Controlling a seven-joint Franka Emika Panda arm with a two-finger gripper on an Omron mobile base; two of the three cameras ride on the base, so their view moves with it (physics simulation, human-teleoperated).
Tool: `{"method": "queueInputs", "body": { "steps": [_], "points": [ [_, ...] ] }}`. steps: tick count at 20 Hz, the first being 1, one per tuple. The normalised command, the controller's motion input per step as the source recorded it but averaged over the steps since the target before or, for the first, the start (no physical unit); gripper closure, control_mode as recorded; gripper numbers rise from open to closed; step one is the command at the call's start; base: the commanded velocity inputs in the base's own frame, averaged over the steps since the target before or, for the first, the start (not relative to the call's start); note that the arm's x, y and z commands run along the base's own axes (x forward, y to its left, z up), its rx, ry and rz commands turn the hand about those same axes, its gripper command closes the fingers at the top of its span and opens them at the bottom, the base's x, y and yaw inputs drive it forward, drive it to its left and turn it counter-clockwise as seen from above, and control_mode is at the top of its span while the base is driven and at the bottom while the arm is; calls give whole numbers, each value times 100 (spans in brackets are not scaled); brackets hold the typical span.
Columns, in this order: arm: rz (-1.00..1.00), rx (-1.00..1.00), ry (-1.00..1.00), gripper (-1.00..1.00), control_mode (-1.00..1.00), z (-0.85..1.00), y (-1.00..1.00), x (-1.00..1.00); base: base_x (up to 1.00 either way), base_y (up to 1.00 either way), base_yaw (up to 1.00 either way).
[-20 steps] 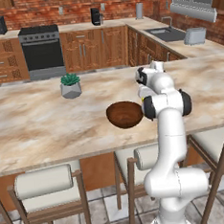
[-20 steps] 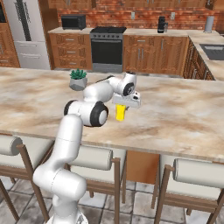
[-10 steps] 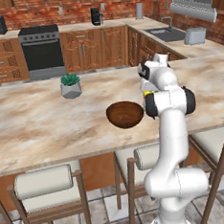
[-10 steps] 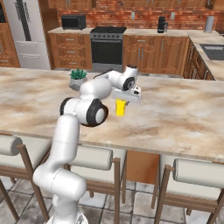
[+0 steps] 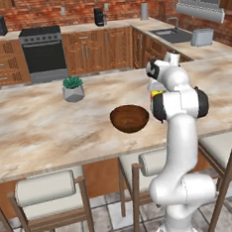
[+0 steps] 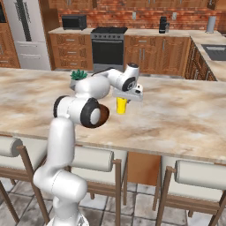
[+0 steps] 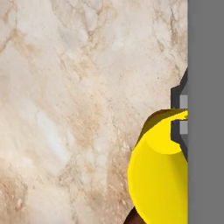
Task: Place the cup inside the bowl on the dining table and move the bowl to any counter.
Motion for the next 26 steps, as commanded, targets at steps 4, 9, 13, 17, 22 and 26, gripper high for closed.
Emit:
{"method": "queueInputs", "body": {
  "steps": [4, 9, 13, 17, 22, 26],
  "points": [
    [0, 0, -11, 100, -100, 15, 8, -21, 0, 0, 0],
    [0, 0, -11, 100, -100, 16, 11, -25, 0, 0, 0],
    [0, 0, -14, 100, -100, 17, 23, -20, 0, 0, 0],
    [0, 0, -6, 100, -100, 23, 23, -18, 0, 0, 0],
    [0, 0, 0, 100, -100, 19, 32, -15, 0, 0, 0],
    [0, 0, 0, 100, -100, 16, 40, -20, 0, 0, 0]
  ]
}}
